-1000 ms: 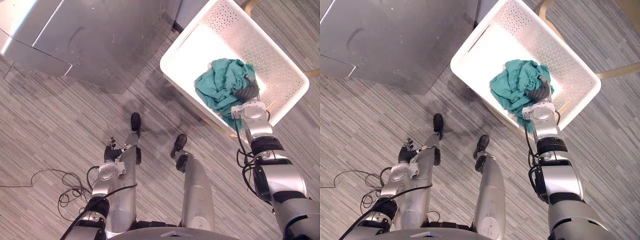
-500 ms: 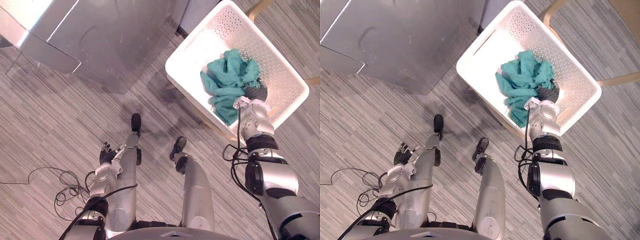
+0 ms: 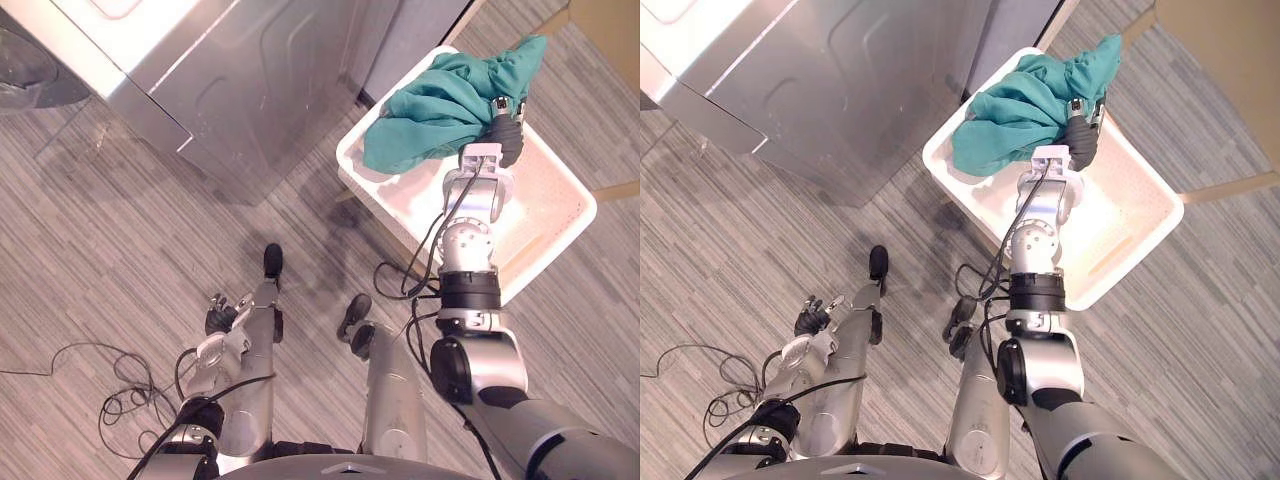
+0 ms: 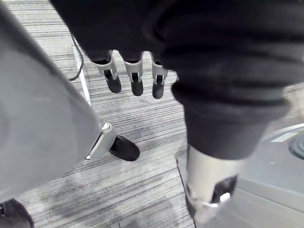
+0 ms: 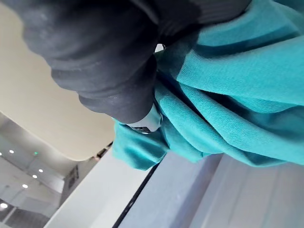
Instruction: Pick up the laundry basket with both hands and put the clothes into the washing machine.
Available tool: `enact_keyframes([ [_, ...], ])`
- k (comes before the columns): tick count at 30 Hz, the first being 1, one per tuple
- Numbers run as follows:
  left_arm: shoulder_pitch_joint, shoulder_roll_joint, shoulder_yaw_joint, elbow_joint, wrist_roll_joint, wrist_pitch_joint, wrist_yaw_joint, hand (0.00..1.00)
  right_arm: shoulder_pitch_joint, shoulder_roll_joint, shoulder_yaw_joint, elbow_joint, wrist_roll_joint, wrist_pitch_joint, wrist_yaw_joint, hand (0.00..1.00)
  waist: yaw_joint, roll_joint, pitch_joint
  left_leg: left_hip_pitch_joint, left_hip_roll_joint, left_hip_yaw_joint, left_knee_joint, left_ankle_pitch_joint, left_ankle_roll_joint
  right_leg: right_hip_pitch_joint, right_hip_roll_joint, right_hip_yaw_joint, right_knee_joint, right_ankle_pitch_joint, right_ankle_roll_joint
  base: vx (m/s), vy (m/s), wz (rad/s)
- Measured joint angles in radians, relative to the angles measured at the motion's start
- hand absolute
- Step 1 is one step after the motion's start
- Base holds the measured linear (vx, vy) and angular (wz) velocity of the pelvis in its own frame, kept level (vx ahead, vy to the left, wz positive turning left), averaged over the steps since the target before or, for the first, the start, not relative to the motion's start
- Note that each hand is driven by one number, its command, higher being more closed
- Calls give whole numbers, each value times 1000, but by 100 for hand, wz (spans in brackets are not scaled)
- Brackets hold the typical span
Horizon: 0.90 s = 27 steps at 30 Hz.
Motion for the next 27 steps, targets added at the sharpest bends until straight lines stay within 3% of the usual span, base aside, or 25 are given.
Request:
enact_keyframes([
  [7, 41, -5, -28, -5, 21, 5, 19, 0, 140, 117, 62, -207, -2, -86, -30, 100, -6, -3, -2, 104, -23, 3, -36, 0, -5, 86, -26, -4, 10, -31, 11, 45, -22, 7],
  [12, 74, -21, -26, -7, 56, 14, 17, 0, 256, 170, 136, -320, -5, -108, -28, 100, -22, -5, -26, 163, -48, -1, -35, -19, 3, 152, -54, -16, 21, -59, 23, 61, -13, 13],
  [16, 124, -30, -3, 14, 90, 23, -4, 0, 354, 205, 196, -347, -9, -108, -20, 100, -25, -10, -92, 226, -65, 0, -41, -39, 5, 221, -69, -27, 6, -74, 38, 88, -13, 8],
  [21, 170, -38, 102, 79, 136, 28, -24, 0, 454, 202, 214, -440, -11, -108, 5, 100, -27, -10, -188, 328, -87, -8, -99, -40, 6, 326, -84, -55, -34, -87, 56, 90, -37, 9],
  [27, 227, -30, 353, 189, 160, 62, -21, 0, 545, 184, 174, -530, -52, -111, 63, 100, -28, -12, -328, 458, -105, -41, -191, -23, 10, 471, -81, -107, -125, -89, 79, 117, -79, 14],
])
